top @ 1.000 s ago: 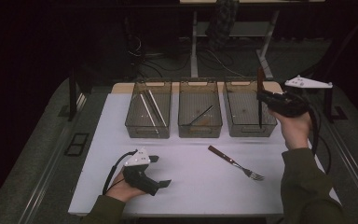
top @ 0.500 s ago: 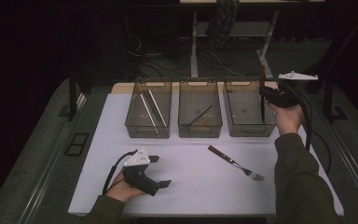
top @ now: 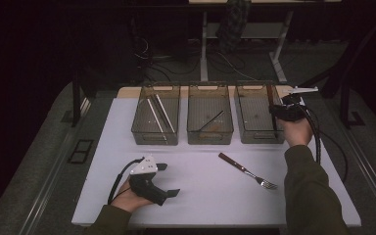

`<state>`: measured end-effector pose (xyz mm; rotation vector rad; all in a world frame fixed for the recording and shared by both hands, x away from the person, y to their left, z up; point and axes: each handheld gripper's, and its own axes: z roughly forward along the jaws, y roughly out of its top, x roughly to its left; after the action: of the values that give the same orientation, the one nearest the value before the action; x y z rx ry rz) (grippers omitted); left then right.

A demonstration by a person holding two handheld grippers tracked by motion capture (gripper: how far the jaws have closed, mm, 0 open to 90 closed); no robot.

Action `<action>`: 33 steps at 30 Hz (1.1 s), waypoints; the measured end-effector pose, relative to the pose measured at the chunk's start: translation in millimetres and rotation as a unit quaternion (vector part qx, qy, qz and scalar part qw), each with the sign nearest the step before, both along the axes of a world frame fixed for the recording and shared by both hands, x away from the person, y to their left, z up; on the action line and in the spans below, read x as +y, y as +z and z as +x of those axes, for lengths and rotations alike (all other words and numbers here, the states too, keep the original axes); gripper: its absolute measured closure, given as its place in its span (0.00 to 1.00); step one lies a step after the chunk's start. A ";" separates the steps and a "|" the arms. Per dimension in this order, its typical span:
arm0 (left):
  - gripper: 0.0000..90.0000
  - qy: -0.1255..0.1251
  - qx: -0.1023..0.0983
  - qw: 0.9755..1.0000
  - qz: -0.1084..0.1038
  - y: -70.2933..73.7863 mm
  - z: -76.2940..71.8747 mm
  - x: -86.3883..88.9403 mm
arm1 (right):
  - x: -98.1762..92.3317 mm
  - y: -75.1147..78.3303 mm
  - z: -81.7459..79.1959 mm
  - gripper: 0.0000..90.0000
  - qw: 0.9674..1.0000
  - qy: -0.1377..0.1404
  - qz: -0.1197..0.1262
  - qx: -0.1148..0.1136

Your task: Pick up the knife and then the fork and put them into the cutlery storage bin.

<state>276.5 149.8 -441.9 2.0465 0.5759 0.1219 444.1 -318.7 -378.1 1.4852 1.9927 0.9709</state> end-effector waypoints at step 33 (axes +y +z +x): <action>0.00 0.005 0.002 1.000 -0.001 -0.2 0.0 0.6 | 4.1 14.0 -65.0 0.15 0.989 0.127 0.065 -0.020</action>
<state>276.5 150.4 -442.1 2.0424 0.5870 0.1234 379.1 -314.6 -364.1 1.2845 2.1624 1.2475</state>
